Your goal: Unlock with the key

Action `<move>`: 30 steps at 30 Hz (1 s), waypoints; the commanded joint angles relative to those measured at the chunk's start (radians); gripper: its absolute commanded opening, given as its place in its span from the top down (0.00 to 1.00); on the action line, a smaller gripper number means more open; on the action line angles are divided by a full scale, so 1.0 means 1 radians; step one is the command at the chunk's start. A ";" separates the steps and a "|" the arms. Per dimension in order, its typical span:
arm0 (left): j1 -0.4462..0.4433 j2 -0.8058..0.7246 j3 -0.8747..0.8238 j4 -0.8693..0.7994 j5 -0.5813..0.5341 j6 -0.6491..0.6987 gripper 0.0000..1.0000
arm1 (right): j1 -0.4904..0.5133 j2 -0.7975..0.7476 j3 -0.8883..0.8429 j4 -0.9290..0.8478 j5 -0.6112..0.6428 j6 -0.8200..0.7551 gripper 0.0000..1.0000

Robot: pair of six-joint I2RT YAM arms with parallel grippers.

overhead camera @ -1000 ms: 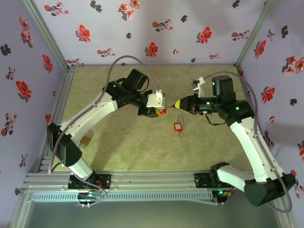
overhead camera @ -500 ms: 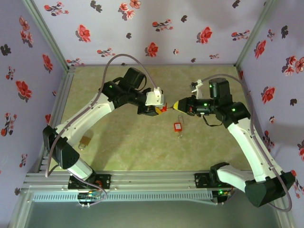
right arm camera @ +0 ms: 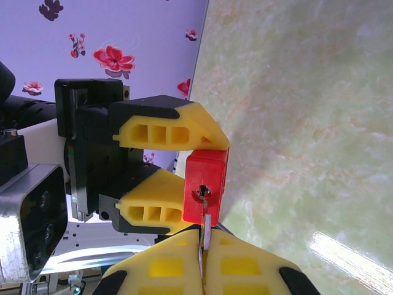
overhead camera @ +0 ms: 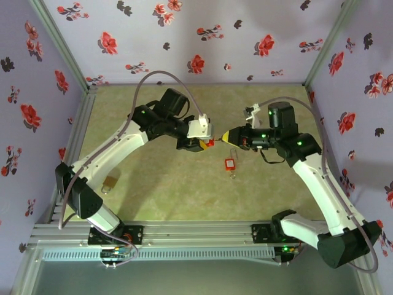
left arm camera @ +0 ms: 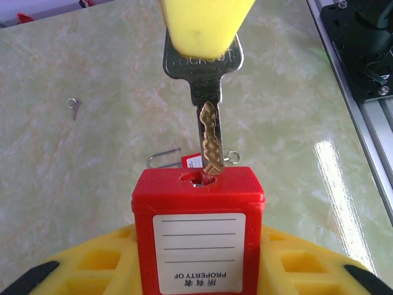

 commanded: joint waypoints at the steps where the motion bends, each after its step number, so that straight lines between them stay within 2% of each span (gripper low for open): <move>1: -0.025 0.004 0.017 0.017 0.052 -0.007 1.00 | 0.015 0.001 -0.012 0.042 0.009 0.022 1.00; 18: -0.036 0.005 0.033 0.018 0.033 -0.016 1.00 | 0.056 -0.012 -0.060 0.044 -0.003 0.027 1.00; 30: -0.044 0.017 0.085 0.014 0.133 -0.031 1.00 | 0.130 0.057 -0.027 -0.062 -0.030 -0.151 1.00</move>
